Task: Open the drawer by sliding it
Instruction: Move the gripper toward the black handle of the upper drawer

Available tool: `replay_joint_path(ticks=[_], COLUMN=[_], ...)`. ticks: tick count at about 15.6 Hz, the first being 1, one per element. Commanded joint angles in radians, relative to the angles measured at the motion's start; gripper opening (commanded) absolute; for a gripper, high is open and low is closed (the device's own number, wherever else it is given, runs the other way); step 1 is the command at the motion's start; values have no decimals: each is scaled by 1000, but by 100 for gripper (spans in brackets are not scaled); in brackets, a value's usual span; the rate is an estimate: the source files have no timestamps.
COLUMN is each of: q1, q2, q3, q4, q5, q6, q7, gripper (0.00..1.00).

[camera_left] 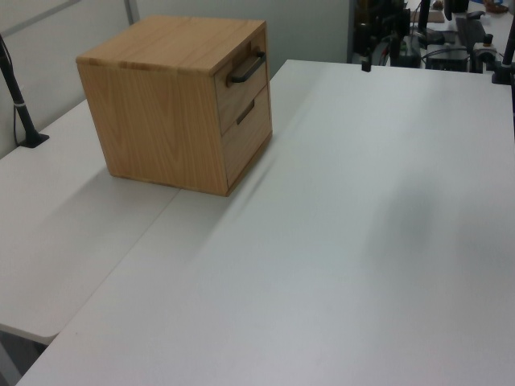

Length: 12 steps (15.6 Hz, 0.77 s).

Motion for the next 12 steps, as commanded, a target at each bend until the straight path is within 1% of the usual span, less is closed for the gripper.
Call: replay_joint_path(ticks=[1,6,8,10,12], q1=[-8,-8,-5,-3,-2], q2=[40,98,127,152,181], q3=[0,0,0,1,1], q4=[37,39,39,39,40], q5=[36,49,49,47,47], q6=[120,348,480,585,689], q7=[290,621,770,849,892], gripper=[100,100,100,100,100])
